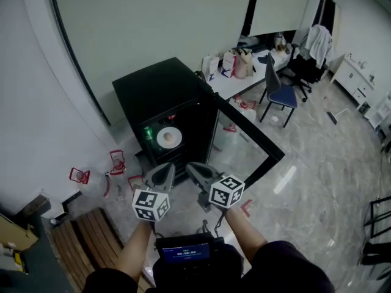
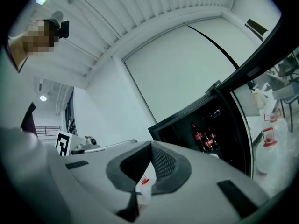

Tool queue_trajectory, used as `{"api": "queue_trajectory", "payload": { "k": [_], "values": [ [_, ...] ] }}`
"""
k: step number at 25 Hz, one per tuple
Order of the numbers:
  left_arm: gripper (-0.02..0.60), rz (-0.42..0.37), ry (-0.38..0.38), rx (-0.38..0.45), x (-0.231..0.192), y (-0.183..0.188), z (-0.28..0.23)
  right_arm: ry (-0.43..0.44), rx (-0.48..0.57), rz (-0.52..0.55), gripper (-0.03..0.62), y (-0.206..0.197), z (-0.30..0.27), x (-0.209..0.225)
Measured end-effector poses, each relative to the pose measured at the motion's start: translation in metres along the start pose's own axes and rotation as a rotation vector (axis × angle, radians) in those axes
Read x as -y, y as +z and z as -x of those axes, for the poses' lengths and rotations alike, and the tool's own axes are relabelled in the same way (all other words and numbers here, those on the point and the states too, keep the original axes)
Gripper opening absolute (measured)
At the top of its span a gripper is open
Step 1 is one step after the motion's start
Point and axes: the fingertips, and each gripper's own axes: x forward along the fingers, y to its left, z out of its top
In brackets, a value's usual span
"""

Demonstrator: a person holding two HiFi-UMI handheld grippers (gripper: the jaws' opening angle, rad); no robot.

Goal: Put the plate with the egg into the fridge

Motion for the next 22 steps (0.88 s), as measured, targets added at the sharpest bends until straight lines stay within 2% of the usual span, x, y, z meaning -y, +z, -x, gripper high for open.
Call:
{"api": "queue_trajectory", "payload": {
  "k": [12,22],
  "values": [
    [0.009,-0.017,-0.003,-0.023,0.022,-0.004,-0.002,-0.008,0.012,0.04,0.008,0.01,0.014,-0.006],
    [0.009,-0.013,0.021,-0.042,0.018,-0.009,0.003,0.004,0.007,0.036,0.008,0.005,0.012,-0.01]
  ]
}}
